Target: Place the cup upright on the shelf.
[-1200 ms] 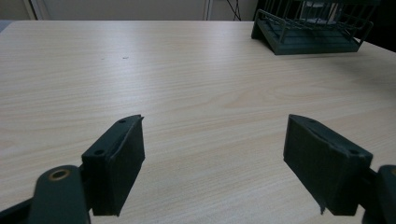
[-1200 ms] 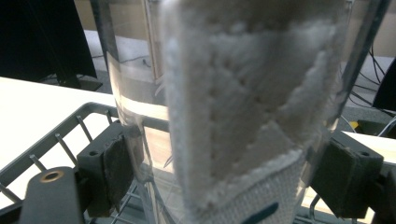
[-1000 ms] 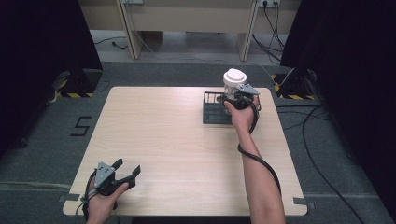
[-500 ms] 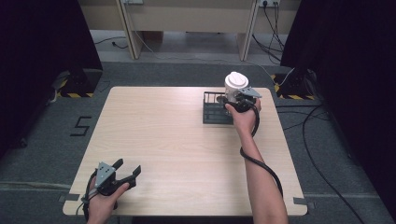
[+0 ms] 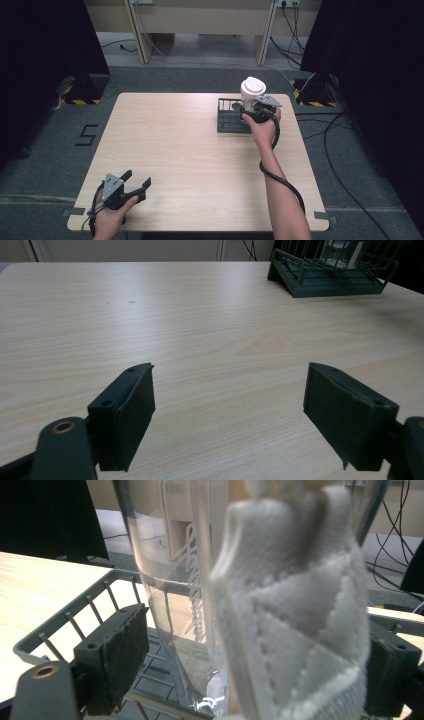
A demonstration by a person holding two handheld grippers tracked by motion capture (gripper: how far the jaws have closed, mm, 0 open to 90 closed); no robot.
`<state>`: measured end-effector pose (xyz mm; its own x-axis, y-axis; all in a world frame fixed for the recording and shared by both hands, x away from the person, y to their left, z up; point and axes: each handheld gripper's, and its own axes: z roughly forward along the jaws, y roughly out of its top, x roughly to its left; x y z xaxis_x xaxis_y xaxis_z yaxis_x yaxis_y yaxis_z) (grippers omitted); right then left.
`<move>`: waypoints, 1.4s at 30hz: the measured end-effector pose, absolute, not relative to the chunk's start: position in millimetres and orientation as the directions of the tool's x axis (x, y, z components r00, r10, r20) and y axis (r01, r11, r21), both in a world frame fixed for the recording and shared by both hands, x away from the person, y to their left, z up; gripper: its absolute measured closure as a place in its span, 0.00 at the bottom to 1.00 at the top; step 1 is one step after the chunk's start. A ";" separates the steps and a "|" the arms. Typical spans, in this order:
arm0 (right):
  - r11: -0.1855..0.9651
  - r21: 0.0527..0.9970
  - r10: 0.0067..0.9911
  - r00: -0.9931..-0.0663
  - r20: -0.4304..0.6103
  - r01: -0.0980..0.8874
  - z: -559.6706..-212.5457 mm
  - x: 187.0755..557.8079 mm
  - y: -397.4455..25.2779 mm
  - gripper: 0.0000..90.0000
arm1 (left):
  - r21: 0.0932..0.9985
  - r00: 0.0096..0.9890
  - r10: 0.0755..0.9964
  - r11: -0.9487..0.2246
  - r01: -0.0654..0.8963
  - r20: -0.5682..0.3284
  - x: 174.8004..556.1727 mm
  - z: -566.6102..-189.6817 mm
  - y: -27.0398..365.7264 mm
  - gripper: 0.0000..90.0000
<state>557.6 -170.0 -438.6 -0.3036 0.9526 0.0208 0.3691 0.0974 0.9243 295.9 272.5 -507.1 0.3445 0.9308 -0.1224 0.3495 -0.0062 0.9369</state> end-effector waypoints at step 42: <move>0.079 0.927 0.937 -0.345 0.057 0.366 -449.6 486.4 -193.3 0.17 | 0.936 0.339 0.934 -0.012 0.352 -0.115 295.7 -507.2 272.0 0.22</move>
